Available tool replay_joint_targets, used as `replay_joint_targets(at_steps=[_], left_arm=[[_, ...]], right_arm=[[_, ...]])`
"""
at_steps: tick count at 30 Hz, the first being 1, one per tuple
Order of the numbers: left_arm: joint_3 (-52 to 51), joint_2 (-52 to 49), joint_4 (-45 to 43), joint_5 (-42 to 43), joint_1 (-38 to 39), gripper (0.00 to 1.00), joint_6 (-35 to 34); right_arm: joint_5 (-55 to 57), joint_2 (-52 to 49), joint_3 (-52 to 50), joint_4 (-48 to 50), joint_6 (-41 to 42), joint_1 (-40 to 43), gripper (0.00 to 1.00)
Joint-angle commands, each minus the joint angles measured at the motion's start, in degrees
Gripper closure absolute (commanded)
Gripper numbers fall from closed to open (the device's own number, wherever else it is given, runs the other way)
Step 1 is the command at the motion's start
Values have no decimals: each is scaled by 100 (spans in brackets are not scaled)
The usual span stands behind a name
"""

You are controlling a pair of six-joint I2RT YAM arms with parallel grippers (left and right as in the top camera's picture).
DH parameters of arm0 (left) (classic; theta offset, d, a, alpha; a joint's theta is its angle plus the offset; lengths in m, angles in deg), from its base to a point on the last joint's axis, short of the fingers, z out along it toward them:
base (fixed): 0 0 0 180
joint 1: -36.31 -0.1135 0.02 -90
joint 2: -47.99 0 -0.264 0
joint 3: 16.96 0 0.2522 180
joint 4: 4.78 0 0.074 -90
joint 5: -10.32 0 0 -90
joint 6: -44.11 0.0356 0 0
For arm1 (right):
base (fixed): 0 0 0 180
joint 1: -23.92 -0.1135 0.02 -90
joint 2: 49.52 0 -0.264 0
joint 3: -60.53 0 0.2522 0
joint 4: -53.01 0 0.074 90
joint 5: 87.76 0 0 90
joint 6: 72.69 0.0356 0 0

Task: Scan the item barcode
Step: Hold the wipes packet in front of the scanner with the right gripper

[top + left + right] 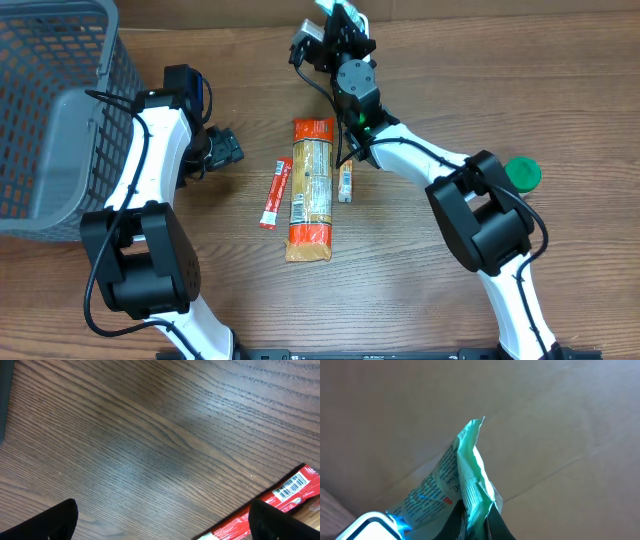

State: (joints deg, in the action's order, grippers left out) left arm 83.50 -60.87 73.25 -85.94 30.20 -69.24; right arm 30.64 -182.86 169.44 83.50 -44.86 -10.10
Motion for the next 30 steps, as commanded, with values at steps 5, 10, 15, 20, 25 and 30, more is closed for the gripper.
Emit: replay_joint_targets(at_steps=[5,10,15,20,25,30], left_arm=[[0,96,-9,-28,2,0,153],[0,96,-9,-31,2,0,153],[0,96,-9,-28,2,0,153],[0,96,-9,-28,2,0,153],[0,96,-9,-28,2,0,153],[0,96,-9,-28,2,0,153]], right_arm=[[-205,-262,149,409,136,284,96],[-531,-376,149,415,389,319,96],[-798,-492,170,417,387,326,96],[-752,-774,415,758,385,341,96],[-752,-1005,857,752,382,341,96],[-741,-1193,1156,634,345,378,96]])
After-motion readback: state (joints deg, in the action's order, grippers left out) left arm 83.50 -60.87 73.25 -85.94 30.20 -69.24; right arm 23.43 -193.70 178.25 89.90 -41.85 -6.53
